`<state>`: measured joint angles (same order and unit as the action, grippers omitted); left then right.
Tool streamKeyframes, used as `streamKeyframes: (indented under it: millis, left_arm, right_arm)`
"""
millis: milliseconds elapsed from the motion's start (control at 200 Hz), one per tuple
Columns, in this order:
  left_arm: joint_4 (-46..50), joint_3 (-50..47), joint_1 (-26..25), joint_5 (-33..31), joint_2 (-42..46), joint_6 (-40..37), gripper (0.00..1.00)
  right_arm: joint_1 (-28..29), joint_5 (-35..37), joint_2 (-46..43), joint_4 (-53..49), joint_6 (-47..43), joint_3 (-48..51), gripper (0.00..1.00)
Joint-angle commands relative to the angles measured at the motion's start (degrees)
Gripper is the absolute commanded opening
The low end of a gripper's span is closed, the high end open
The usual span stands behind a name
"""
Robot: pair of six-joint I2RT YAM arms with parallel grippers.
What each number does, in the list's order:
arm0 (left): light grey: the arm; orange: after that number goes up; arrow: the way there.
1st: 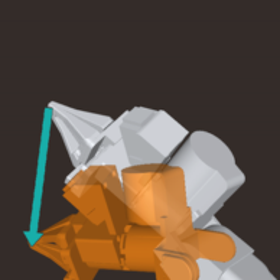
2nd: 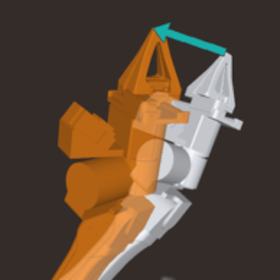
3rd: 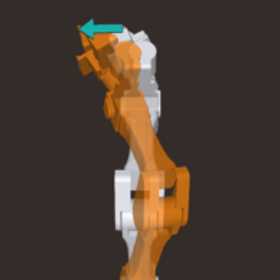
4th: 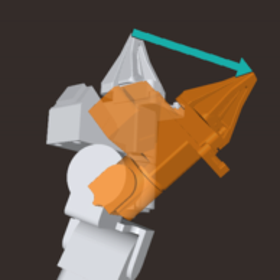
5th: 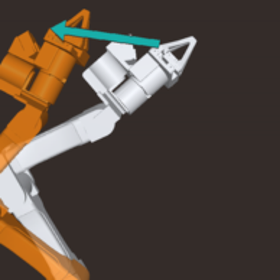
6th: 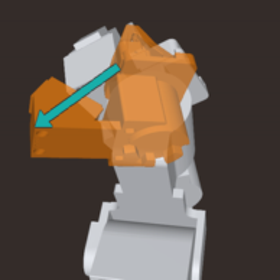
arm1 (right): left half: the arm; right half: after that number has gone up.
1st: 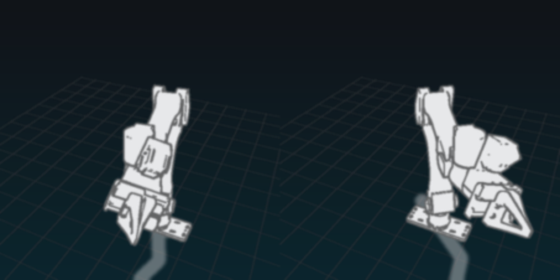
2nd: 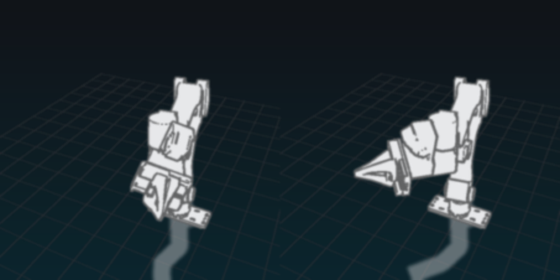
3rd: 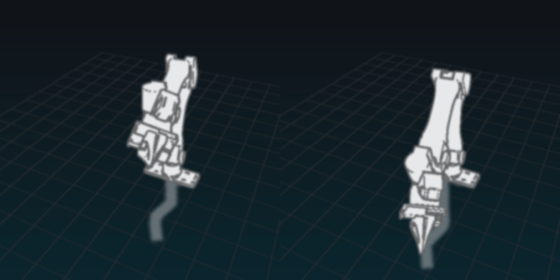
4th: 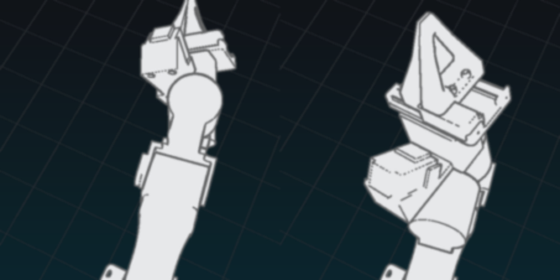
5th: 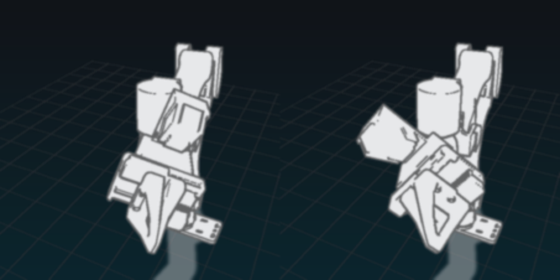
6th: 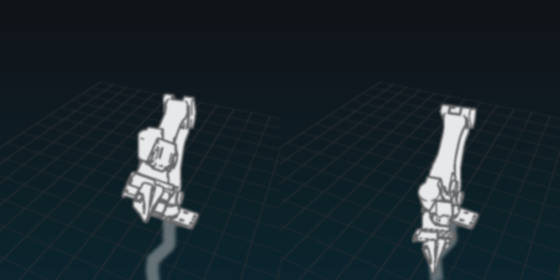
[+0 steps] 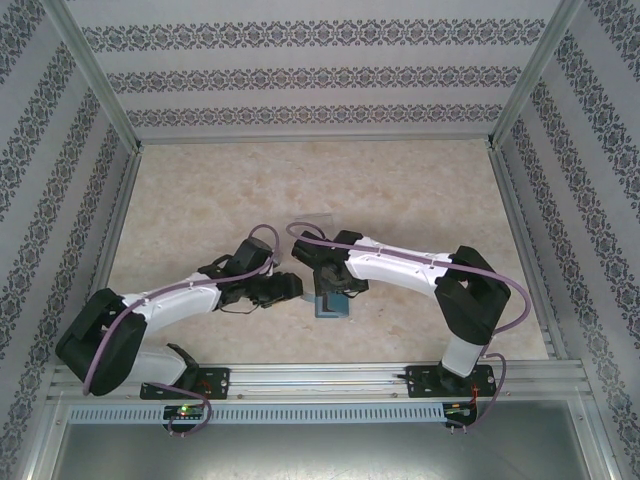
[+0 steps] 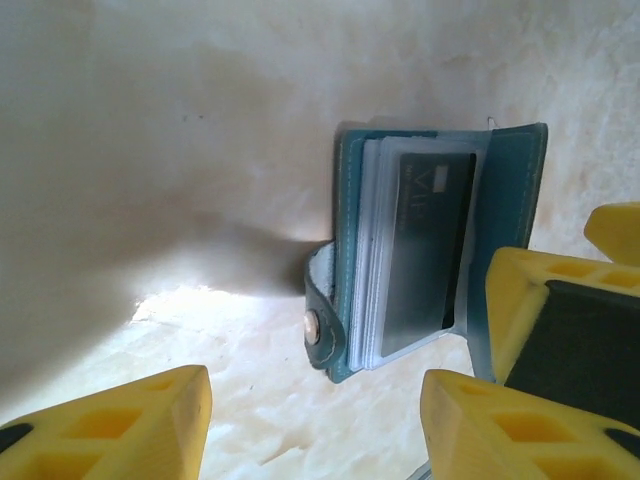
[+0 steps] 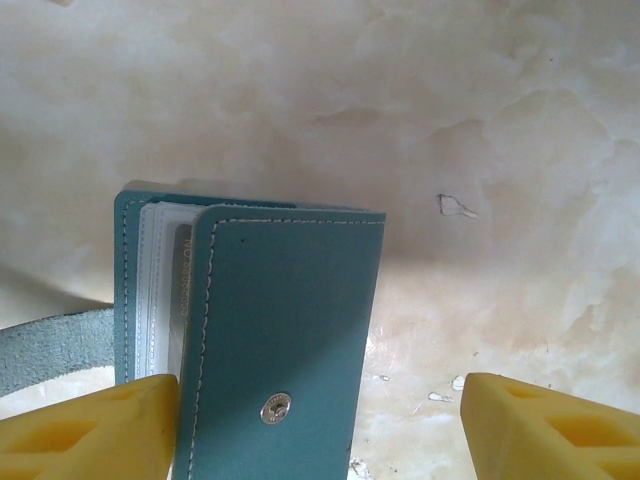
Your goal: Take the credit cards out of the card holder
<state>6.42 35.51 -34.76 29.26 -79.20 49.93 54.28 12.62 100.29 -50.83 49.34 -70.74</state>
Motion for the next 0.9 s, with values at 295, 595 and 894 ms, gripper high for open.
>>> streamKeyframes:
  millis: [295, 595, 894]
  left_arm:
    - [-5.3, 1.9, -0.1, 3.3, -9.9, -0.8, 0.29]
    - [-4.2, 1.3, 0.0, 0.6, -9.4, -0.5, 0.11]
    - [-1.7, 1.2, -0.1, -2.6, -8.0, 0.1, 0.05]
  right_arm:
    - [0.6, 1.6, -3.2, -1.2, 0.6, 2.2, 0.73]
    - [-0.3, 3.6, -6.8, -3.8, 0.6, 4.7, 0.72]
    - [-2.7, 4.5, -12.8, -4.3, 0.8, 9.7, 0.72]
